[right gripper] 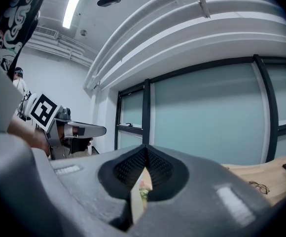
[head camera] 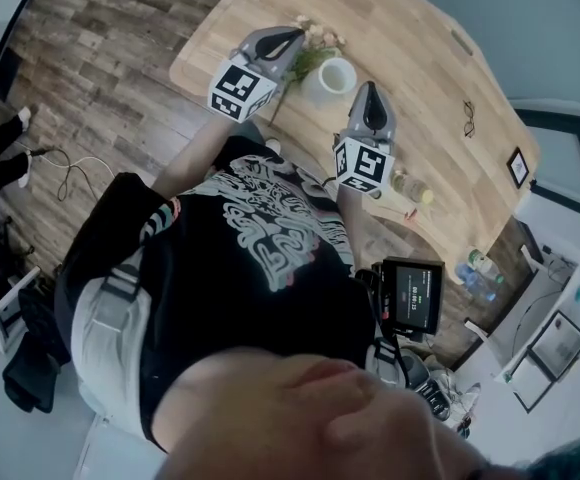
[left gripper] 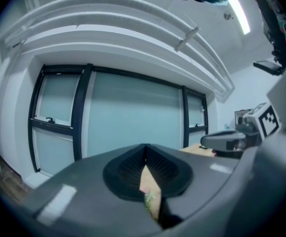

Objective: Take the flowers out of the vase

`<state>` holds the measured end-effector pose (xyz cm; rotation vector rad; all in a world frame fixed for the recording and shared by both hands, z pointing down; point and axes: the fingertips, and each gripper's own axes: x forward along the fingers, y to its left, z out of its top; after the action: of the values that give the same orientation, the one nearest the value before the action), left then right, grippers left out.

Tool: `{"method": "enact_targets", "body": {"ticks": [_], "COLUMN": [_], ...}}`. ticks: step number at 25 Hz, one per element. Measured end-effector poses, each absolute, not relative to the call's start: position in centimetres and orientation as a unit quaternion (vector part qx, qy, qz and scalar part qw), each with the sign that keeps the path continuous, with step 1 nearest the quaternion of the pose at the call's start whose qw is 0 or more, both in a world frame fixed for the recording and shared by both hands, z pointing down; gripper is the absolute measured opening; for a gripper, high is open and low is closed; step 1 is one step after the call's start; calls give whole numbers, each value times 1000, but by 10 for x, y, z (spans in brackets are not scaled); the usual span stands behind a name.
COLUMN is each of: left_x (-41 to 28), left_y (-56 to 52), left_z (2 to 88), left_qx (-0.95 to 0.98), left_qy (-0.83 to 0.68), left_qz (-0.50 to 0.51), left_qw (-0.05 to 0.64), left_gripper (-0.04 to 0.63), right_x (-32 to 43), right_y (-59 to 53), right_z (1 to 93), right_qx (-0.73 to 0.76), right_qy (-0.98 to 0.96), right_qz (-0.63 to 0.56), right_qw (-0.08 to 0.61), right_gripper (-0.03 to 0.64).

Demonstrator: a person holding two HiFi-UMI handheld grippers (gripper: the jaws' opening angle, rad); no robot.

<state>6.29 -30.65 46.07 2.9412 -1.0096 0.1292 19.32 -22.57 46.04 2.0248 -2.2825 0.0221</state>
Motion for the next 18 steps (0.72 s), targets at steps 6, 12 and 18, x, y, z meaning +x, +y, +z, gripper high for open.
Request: {"method": "enact_targets", "body": {"ticks": [6, 12, 18], "left_x": [62, 62, 60], "left_y": [-302, -303, -312], "left_z": [462, 468, 468], "left_qx": [945, 944, 942], "left_qy": [-323, -326, -331], "left_qz": [53, 54, 54], "left_qw": [15, 20, 25], "left_gripper": [-11, -11, -11], "right_x": [192, 196, 196], "right_y": [-220, -217, -219], "right_z": [460, 468, 473], "right_qx": [664, 671, 669], "right_qy": [-746, -739, -741], "right_qz": [10, 15, 22], "right_qw": [47, 54, 55], "right_gripper": [-2, -2, -2]}}
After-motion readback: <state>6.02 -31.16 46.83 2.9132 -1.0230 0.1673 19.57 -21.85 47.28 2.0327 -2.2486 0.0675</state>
